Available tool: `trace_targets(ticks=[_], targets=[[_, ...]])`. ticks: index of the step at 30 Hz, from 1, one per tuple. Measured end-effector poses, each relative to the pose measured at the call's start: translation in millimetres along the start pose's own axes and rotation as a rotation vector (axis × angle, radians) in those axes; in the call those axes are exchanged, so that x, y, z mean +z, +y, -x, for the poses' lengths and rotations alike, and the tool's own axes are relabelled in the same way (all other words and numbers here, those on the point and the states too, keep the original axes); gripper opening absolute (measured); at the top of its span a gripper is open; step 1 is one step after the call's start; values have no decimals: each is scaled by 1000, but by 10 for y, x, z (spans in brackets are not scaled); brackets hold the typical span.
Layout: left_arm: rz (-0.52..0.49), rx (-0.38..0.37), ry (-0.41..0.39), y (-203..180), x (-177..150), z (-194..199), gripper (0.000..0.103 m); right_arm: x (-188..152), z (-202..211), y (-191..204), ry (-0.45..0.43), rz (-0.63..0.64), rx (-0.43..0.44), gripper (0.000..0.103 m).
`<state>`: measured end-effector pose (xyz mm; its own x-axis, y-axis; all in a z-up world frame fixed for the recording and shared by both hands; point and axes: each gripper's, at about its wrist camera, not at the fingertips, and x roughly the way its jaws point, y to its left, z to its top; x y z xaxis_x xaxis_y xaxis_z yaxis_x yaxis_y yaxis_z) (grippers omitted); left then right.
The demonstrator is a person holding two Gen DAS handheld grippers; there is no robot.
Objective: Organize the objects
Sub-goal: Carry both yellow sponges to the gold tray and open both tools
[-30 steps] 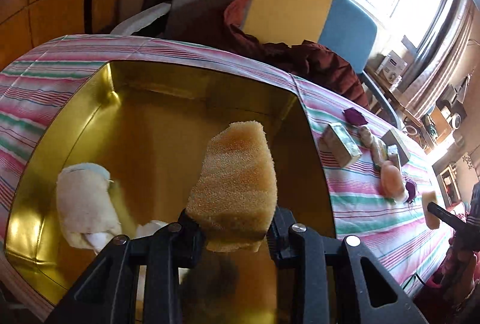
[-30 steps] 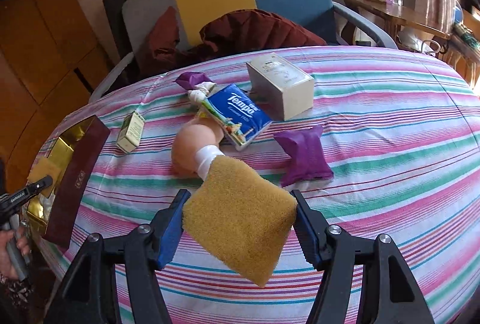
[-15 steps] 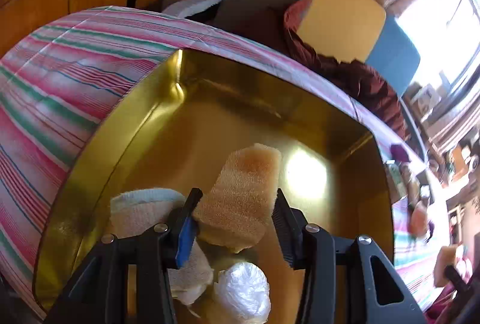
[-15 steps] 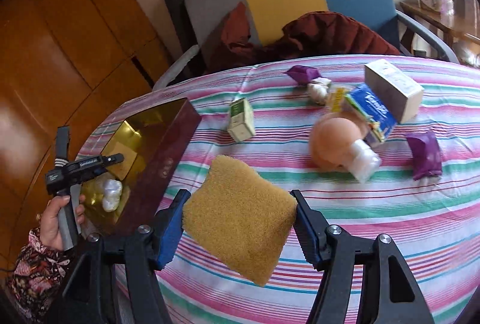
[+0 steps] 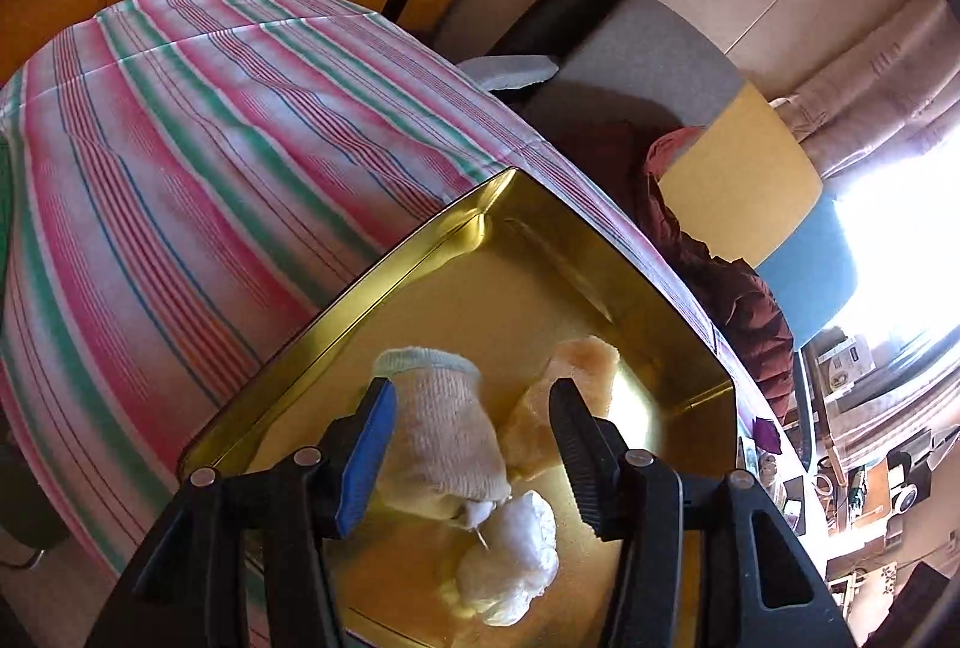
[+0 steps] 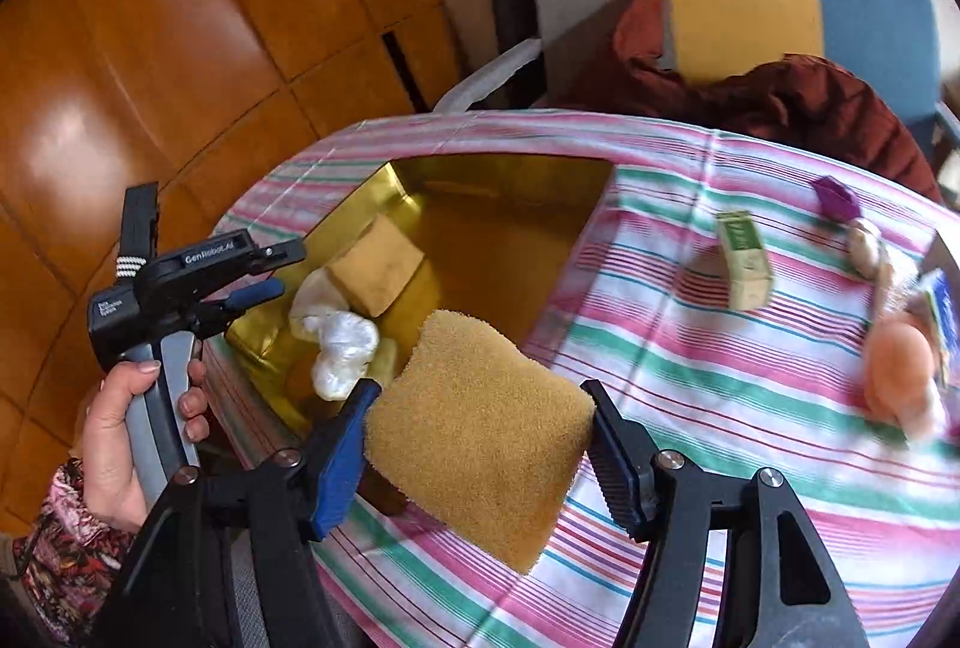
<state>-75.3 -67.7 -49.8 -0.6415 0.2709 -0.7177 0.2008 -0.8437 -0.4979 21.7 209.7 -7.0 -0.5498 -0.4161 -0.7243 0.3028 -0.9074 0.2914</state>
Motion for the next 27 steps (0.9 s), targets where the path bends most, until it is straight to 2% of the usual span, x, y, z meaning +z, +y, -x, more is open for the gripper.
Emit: trace_targets(ticks=[6,12,18,23,27], targets=[[-23,-13,-16,-15,21,71,54,182,-353,274,55,40,9,67],[-11,-17,-9,-5,68,109,54,389,-810,381,133,65,-80,67],[-2,-18,11,-9,79,96,54,568,-1171,415,142,94,-153,68],[-8,-19,19,-19,51,84,54,688,-1388,369,154,55,-179,75],[-8,-17,27,-28,44,69,54,682,-1332,319,129,16,-165,82]])
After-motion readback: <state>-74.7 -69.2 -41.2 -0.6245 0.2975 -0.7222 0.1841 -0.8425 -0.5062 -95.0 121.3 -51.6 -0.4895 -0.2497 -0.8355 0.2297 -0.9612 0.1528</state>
